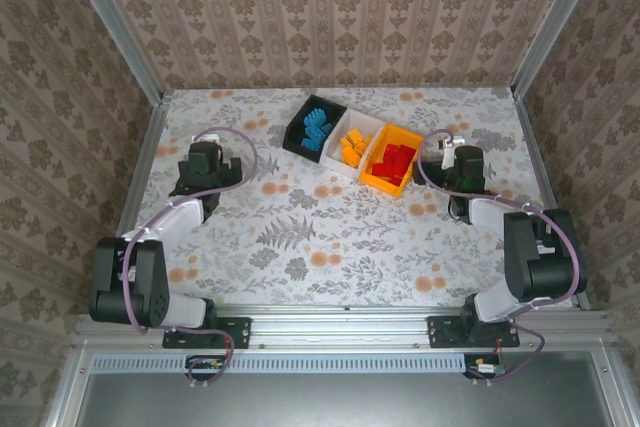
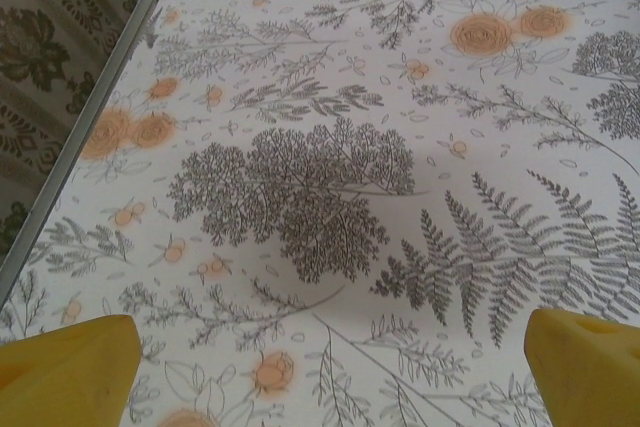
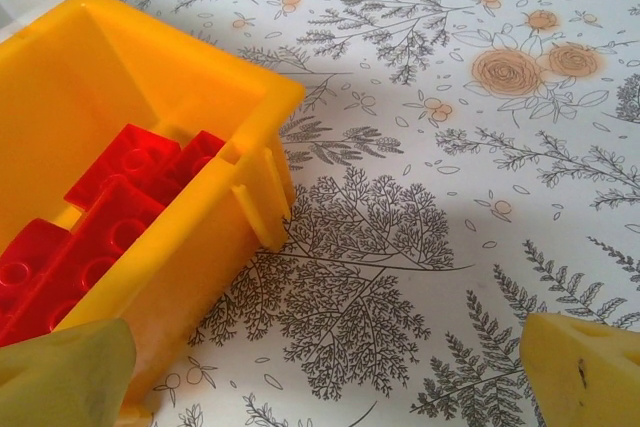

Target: Sort the legos into containers by color

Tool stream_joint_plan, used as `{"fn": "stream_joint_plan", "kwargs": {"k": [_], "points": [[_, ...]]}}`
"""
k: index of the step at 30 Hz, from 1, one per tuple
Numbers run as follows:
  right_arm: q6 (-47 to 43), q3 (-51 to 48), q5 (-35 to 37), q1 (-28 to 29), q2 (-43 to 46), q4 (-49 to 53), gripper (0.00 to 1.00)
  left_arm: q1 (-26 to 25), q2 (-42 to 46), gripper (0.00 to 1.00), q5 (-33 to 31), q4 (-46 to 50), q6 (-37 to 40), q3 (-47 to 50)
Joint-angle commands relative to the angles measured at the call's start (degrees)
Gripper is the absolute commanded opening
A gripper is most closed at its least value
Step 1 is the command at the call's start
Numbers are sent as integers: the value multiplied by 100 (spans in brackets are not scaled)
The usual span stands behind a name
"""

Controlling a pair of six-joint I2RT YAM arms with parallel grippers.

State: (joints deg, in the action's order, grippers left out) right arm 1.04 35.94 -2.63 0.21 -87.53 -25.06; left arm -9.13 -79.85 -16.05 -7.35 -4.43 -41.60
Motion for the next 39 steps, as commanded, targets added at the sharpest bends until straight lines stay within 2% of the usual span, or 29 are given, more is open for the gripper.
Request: {"fn": "stream_joint_plan", "kwargs": {"k": [1, 8, 15, 21, 31, 36, 39], "points": [[27, -210, -115, -81, 19, -502, 100, 142, -196, 100, 291, -528, 274, 12], [117, -439, -35, -126, 95, -857, 100, 369, -319, 100, 723, -417, 168, -113], [150, -467, 23, -146, 94, -904, 100, 465, -137, 100, 990, -666, 261, 208], [204, -733, 224, -131, 170, -1317, 100, 639, 76, 100, 1165, -1798, 354, 1082], [160, -922, 201, -109, 163, -1633, 100, 1208, 5, 100, 1825, -2606, 294, 1412], [162, -915, 195, -109, 165, -1616, 100, 1126, -200, 100, 2155, -3012, 579, 1517], [162, -901, 189, -109, 175, -1581, 100, 1001, -452, 100, 2153, -3730, 784, 1782]]}}
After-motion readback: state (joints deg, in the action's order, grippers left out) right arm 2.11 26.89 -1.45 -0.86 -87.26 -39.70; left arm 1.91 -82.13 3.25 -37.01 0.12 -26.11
